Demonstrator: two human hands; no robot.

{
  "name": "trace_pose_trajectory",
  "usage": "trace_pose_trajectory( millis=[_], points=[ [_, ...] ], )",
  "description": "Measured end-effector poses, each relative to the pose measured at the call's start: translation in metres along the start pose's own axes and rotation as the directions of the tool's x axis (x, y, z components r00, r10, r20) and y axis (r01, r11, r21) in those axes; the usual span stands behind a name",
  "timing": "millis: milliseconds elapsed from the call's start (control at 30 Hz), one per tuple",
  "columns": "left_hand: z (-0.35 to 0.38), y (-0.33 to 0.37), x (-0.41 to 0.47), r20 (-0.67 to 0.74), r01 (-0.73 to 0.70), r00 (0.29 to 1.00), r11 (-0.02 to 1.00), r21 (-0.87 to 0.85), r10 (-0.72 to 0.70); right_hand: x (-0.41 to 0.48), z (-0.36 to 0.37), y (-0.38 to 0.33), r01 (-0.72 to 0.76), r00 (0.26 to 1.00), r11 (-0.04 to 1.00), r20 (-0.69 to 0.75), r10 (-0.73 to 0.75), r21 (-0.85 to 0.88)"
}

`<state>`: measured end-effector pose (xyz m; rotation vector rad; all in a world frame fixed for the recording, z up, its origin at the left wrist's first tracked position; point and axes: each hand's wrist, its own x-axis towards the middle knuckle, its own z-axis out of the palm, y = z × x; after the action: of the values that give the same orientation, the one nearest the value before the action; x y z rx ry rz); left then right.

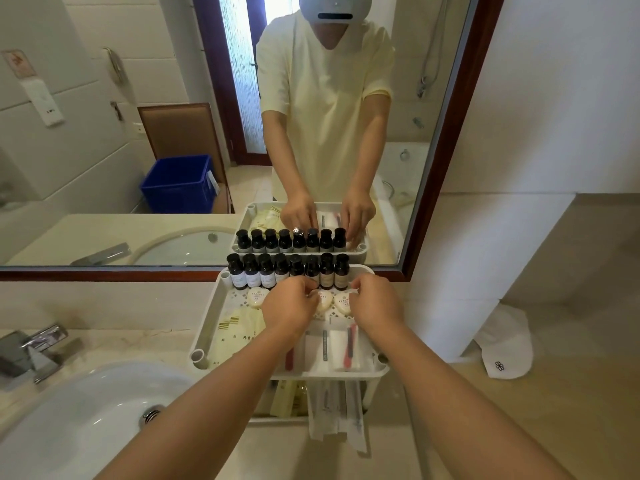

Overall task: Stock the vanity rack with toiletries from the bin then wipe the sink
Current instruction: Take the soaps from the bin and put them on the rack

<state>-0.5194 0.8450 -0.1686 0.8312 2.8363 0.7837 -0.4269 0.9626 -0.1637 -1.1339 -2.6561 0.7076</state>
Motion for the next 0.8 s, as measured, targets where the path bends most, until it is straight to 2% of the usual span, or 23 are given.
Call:
trace_pose_trajectory(
  millis=[200, 433, 667, 800],
  points=[
    [-0.011, -0.012, -0.014, -0.023, 0.004, 1.0, 0.996, -0.09, -0.007, -0.017, -0.009, 0.002, -0.015, 0.996, 0.985, -0.084, 0.03, 0.173],
    [-0.043, -0.03, -0.048, -0.028, -0.026, 0.999, 0.98, -0.196, 0.021, -0.059, -0.015, -0.008, -0.044, 0.997, 0.963, -0.052, 0.06, 0.265],
    [-0.082, -0.06, -0.109, 0.03, 0.004, 1.0, 0.941, -0.337, 0.006, -0.136, -0.015, -0.03, -0.061, 0.995, 0.883, -0.038, 0.089, 0.466],
    [-0.103, -0.085, -0.156, 0.065, 0.002, 0.998, 0.927, -0.375, 0.024, -0.194, -0.01, -0.045, -0.062, 0.995, 0.872, -0.044, 0.095, 0.486]
  ],
)
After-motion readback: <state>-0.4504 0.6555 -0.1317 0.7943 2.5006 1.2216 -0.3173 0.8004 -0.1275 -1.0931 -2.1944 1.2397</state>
